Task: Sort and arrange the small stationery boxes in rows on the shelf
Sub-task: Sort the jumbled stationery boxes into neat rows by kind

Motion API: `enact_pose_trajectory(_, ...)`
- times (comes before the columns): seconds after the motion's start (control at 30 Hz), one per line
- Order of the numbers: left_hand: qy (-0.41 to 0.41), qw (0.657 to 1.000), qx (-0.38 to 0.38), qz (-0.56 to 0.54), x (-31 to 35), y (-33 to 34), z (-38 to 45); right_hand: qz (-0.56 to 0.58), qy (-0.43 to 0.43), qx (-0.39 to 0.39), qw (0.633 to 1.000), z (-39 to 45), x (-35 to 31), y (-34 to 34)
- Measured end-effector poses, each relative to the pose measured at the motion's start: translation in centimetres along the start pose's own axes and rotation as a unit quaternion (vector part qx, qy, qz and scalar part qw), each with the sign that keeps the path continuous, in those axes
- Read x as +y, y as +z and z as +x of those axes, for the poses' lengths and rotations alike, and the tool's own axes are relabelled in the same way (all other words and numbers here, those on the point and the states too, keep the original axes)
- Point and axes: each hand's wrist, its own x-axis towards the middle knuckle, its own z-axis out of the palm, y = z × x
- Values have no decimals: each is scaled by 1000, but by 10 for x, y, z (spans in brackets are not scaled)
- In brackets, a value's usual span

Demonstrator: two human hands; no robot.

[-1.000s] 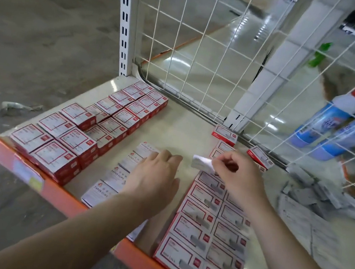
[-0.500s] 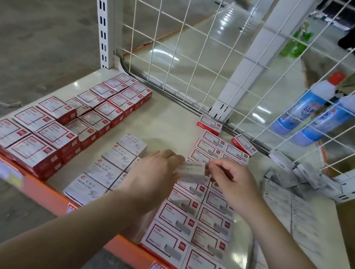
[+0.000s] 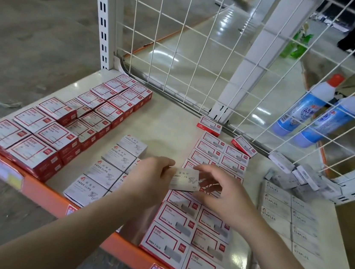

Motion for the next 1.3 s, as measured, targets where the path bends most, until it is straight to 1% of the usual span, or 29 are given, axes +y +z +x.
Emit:
enact_pose_trajectory(0.1,-28,999,3,-44,0,0,0,6,-3,8,1000,-1,-1,0)
enact_pose_trajectory(0.2,-43,995,5,-87,-1,0,1,23,-1,40,999,-2,0,-1)
enact_pose_trajectory(0.37,-11,996,-13,-93,2,-3,-3,28,-15,72,997,-1,-3,-2)
enact_pose_trajectory(0.5,-12,995,10,-103,1,-3,-1,29,-22,84,996,-1,-4,0)
enact_pose_trajectory(0.57,-9,993,16,-114,0,-3,-1,33,-15,91,995,-2,-2,1)
enact_pose_trajectory(0.67,1,990,-1,-142,3,-4,-3,31,3,96,995,-2,1,2)
enact_pose_trajectory(0.9,39,991,5,-127,0,-3,-5,27,17,90,995,-3,1,3)
enact_pose_trajectory(1.3,41,992,19,-117,0,-5,-5,17,8,105,994,-1,0,5)
